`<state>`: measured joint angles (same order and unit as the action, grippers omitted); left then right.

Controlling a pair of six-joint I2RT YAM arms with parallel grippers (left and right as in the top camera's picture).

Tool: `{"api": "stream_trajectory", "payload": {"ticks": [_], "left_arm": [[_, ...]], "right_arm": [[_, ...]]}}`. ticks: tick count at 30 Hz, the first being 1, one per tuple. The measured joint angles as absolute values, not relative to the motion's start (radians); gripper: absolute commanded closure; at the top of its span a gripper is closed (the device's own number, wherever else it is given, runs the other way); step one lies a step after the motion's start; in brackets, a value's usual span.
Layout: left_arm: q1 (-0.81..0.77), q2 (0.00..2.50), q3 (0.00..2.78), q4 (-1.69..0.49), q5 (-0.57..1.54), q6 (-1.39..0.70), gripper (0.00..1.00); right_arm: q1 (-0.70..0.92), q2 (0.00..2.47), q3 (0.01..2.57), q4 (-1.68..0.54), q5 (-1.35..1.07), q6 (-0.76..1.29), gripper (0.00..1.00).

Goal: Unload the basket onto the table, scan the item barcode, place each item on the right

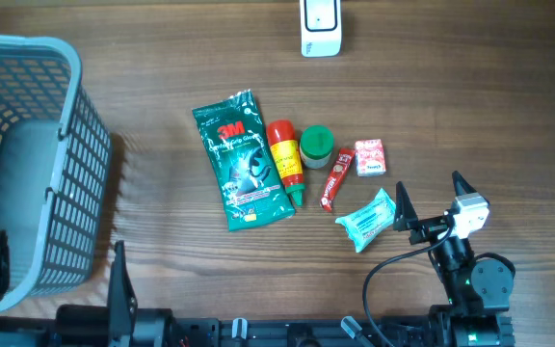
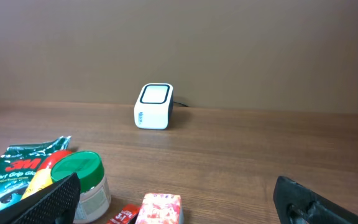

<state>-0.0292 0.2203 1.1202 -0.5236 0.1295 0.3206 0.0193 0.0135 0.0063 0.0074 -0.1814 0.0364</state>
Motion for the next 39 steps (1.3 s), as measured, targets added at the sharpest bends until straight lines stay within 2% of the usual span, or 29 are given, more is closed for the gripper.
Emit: {"api": "stream_trajectory", "payload": {"ticks": [6,11,19,22,39], "left_arm": [[0.114,0.214,1.079,-0.540,0.152,0.309,0.00],[0.149,0.214,1.003,-0.604,0.156,0.220,0.00],[0.149,0.213,0.993,-1.115,0.155,0.026,0.00],[0.149,0.212,0.992,-1.221,0.156,0.008,0.00],[0.149,0.212,0.992,-1.232,0.155,-0.006,0.00]], "right_arm": [[0.019,0.014,0.006,0.007,-0.181,0.036,0.00],[0.019,0.014,0.006,0.007,-0.181,0.036,0.00],[0.019,0.014,0.006,0.007,-0.181,0.036,0.00],[0.019,0.014,0.006,0.007,-0.181,0.036,0.00],[0.019,0.014,0.006,0.007,-0.181,0.036,0.00]]}}
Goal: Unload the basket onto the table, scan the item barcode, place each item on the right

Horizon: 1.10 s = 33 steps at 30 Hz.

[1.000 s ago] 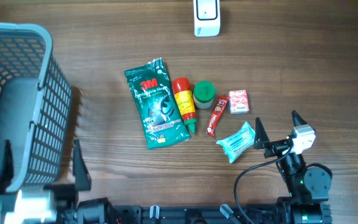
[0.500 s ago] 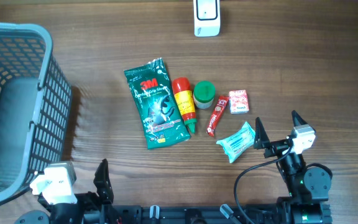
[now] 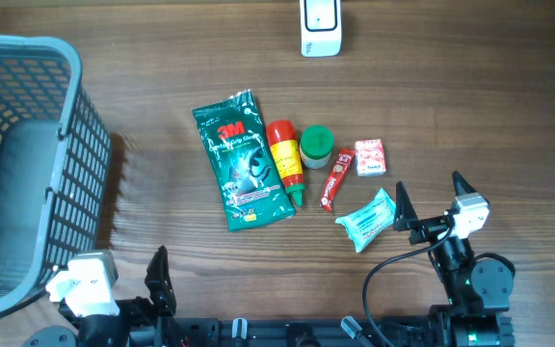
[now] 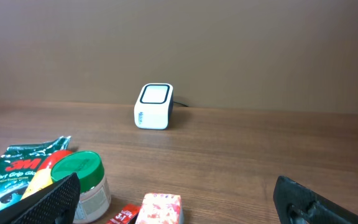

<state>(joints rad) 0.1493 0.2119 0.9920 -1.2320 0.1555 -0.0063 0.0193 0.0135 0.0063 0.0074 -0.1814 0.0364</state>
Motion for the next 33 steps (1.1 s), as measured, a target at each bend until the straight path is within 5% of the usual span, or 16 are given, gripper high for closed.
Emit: {"api": "stream_trajectory", "payload": {"ticks": [8,17,23,28,30,33], "left_arm": [[0.149,0.212,0.992,-1.232,0.155,-0.006,0.00],[0.149,0.212,0.992,-1.232,0.155,-0.006,0.00],[0.149,0.212,0.992,-1.232,0.155,-0.006,0.00],[0.149,0.212,0.992,-1.233,0.155,-0.006,0.00],[0.149,0.212,0.992,-1.233,0.155,-0.007,0.00],[0.149,0.212,0.992,-1.233,0.155,-0.006,0.00]], "right_arm": [[0.019,0.014,0.006,0.008,-0.191,0.061,0.00],[0.019,0.014,0.006,0.039,-0.693,0.756,0.00],[0.019,0.057,0.075,0.002,-0.837,0.815,0.00],[0.019,0.284,0.367,-0.262,-0.760,0.711,0.01],[0.019,0.416,0.495,-0.402,-0.723,0.653,0.23],[0.019,0.680,0.698,-0.603,-0.677,0.577,0.79]]}}
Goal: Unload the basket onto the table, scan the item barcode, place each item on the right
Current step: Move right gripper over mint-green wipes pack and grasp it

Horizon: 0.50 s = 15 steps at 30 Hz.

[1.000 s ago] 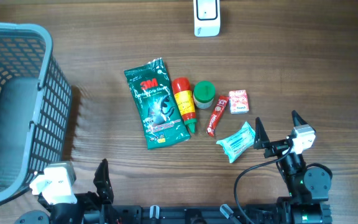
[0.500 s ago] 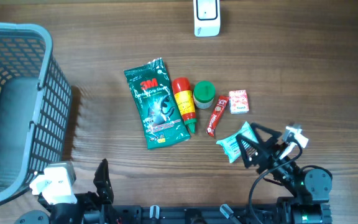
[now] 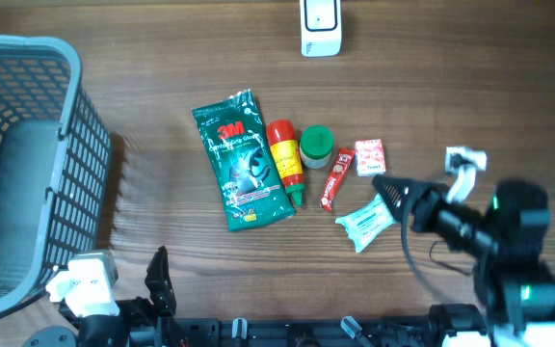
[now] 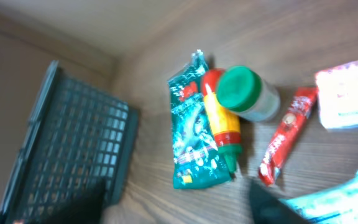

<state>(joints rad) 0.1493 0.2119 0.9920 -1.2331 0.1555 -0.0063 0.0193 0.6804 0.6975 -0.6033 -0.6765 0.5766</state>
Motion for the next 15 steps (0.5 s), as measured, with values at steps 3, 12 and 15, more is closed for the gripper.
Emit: {"api": "stream_trajectory", "payload": {"ticks": [3,12,15], "left_arm": [[0.149,0.212,0.992,-1.234,0.155,-0.006,0.00],[0.149,0.212,0.992,-1.234,0.155,-0.007,0.00],[0.149,0.212,0.992,-1.235,0.155,-0.007,0.00]], "right_arm": [[0.019,0.866,0.803,-0.773,-0.664,0.556,0.95],[0.019,1.198,0.818,-0.958,-0.607,0.518,0.96],[0.041,1.285,0.818,-0.976,-0.469,0.570,0.96]]}}
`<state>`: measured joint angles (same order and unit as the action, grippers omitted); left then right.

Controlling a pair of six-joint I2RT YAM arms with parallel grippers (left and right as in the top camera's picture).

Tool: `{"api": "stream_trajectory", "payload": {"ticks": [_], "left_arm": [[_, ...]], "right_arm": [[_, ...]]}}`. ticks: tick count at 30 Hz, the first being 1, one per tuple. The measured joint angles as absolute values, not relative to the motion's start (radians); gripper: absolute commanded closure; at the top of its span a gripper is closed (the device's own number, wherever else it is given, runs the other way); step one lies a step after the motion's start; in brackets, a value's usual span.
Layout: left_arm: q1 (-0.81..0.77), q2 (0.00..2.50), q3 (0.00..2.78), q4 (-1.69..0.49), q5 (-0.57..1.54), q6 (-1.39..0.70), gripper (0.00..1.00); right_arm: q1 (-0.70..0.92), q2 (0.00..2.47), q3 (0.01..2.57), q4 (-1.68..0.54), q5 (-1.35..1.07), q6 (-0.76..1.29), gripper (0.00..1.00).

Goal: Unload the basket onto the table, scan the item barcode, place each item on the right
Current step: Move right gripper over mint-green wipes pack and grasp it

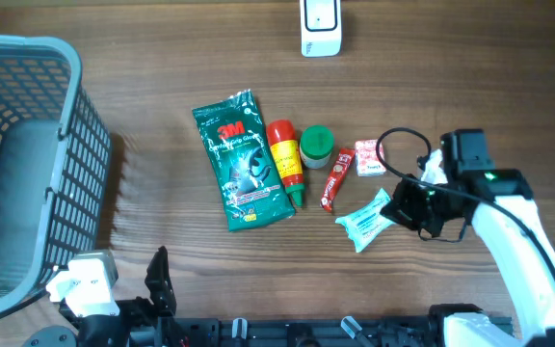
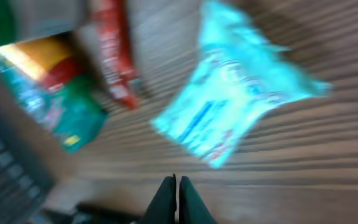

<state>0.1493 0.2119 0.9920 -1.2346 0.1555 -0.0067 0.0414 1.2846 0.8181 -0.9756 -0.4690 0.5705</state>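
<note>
The white barcode scanner [image 1: 320, 27] stands at the far edge of the table. A row of items lies mid-table: a green 3M pack [image 1: 244, 159], a red and yellow bottle [image 1: 285, 159], a green-lidded jar [image 1: 316, 145], a red stick packet [image 1: 336, 179], a small pink box [image 1: 370, 157] and a light blue packet [image 1: 367, 220]. My right gripper [image 1: 399, 205] hovers just right of the blue packet [image 2: 241, 102]. Its fingers [image 2: 176, 200] are shut on nothing. My left gripper [image 1: 157, 278] is low at the front left edge, its jaws unclear.
A grey mesh basket [image 1: 27, 164] fills the left side of the table. A black cable loops over the right arm near the pink box. Bare wood lies between the items and the scanner, and to the right of the right arm.
My right gripper had its fingers apart above the items. Now they are shut, pointing down at the table beside the blue packet. The items have not moved.
At first my right arm rested at the front right, fingers open, facing the scanner, and the left arm sat at the front left edge. The left arm then shifted; the right stayed. Later the right arm was out over the items, and now it is shut by the blue packet.
</note>
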Motion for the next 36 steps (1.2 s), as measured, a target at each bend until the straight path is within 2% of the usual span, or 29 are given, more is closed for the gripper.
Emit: {"api": "stream_trajectory", "payload": {"ticks": [6,13,21,23,28,32,36], "left_arm": [[0.149,0.212,0.992,-1.234,0.155,-0.007,0.00],[0.149,0.212,0.992,-1.235,0.155,-0.007,0.00],[0.149,0.212,0.992,-1.235,0.155,-0.006,0.00],[0.149,0.212,0.992,-1.235,0.155,-0.006,0.00],[0.149,0.212,0.992,-1.235,0.155,-0.007,0.00],[0.149,0.212,0.992,-1.235,0.155,-0.007,0.00],[0.149,0.212,0.992,-1.235,0.155,-0.006,0.00]], "right_arm": [[0.149,1.357,0.818,-0.884,-0.259,0.701,0.96],[0.224,1.462,0.749,-0.772,-0.168,0.832,0.96],[0.231,1.554,0.774,-0.660,-0.225,0.859,0.96],[0.232,1.573,0.823,-0.700,-0.228,0.792,0.95],[0.234,1.583,1.051,-0.968,-0.139,0.681,0.96],[0.246,1.579,1.070,-1.100,-0.089,0.715,0.95],[0.246,1.579,0.994,-1.060,-0.028,0.809,0.95]]}}
